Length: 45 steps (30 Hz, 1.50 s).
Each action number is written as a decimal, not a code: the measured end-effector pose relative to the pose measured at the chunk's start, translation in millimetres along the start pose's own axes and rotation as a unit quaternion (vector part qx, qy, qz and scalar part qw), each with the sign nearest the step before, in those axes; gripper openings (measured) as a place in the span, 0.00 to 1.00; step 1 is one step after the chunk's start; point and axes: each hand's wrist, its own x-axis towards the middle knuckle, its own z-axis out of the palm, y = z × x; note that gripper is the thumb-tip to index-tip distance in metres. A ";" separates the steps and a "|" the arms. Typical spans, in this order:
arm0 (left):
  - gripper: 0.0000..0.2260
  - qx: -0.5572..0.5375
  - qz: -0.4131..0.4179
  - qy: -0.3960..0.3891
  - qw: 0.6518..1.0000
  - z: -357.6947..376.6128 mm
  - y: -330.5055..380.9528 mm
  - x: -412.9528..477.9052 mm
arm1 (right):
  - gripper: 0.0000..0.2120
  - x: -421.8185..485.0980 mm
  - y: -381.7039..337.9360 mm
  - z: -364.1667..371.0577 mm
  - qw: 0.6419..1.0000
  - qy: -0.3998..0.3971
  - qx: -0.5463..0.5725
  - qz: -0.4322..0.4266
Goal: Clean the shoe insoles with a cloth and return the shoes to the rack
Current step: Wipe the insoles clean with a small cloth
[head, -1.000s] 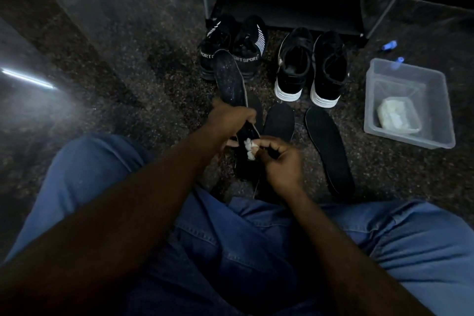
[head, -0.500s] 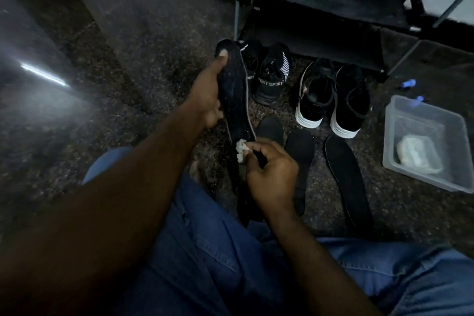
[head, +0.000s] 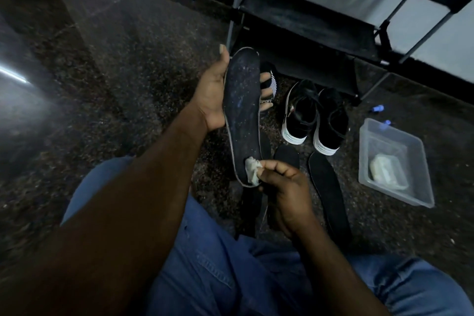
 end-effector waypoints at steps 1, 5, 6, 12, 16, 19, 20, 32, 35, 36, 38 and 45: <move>0.35 0.001 0.005 -0.011 1.000 0.8 0.3 -0.1 | 0.11 -2.5 -4.6 -1.5 1.000 -0.007 -0.004 0.008; 0.30 -0.008 0.010 -0.047 0.999 -0.9 0.5 1.6 | 0.07 -4.2 -26.8 -11.1 0.996 0.011 -0.092 -0.007; 0.29 -0.009 0.010 -0.056 0.998 -1.4 0.3 2.7 | 0.07 -0.9 -33.0 -13.9 0.990 0.044 -0.126 -0.040; 0.25 -0.005 0.016 -0.078 0.997 5.5 1.7 6.6 | 0.05 19.2 -93.2 2.9 0.931 0.126 -0.253 -0.230; 0.25 0.000 0.027 -0.078 0.997 14.5 0.2 3.1 | 0.06 52.9 -112.3 28.4 0.887 0.132 -0.329 -0.295; 0.25 0.000 0.030 -0.077 0.997 15.2 -1.9 3.3 | 0.06 76.5 -112.3 42.8 0.855 0.176 -0.352 -0.337; 0.25 -0.002 0.034 -0.077 0.996 14.1 -2.7 5.2 | 0.06 81.5 -112.1 47.1 0.841 0.194 -0.365 -0.349; 0.22 0.003 0.050 -0.014 0.999 20.1 -12.2 11.5 | 0.10 101.8 -113.8 63.5 0.741 0.203 -0.491 -0.410; 0.22 -0.010 0.031 -0.007 0.999 23.5 -15.6 10.4 | 0.09 109.2 -123.4 56.1 0.758 0.253 -0.455 -0.394; 0.23 -0.009 0.030 0.001 0.999 23.4 -16.3 10.7 | 0.09 108.9 -122.5 57.2 0.766 0.251 -0.443 -0.392; 0.23 0.004 0.045 0.019 0.999 20.9 -15.8 12.5 | 0.09 105.6 -115.7 62.7 0.774 0.211 -0.444 -0.399; 0.26 0.004 0.026 -0.003 1.000 24.0 -20.1 13.4 | 0.08 104.1 -122.6 46.4 0.717 0.256 -0.521 -0.386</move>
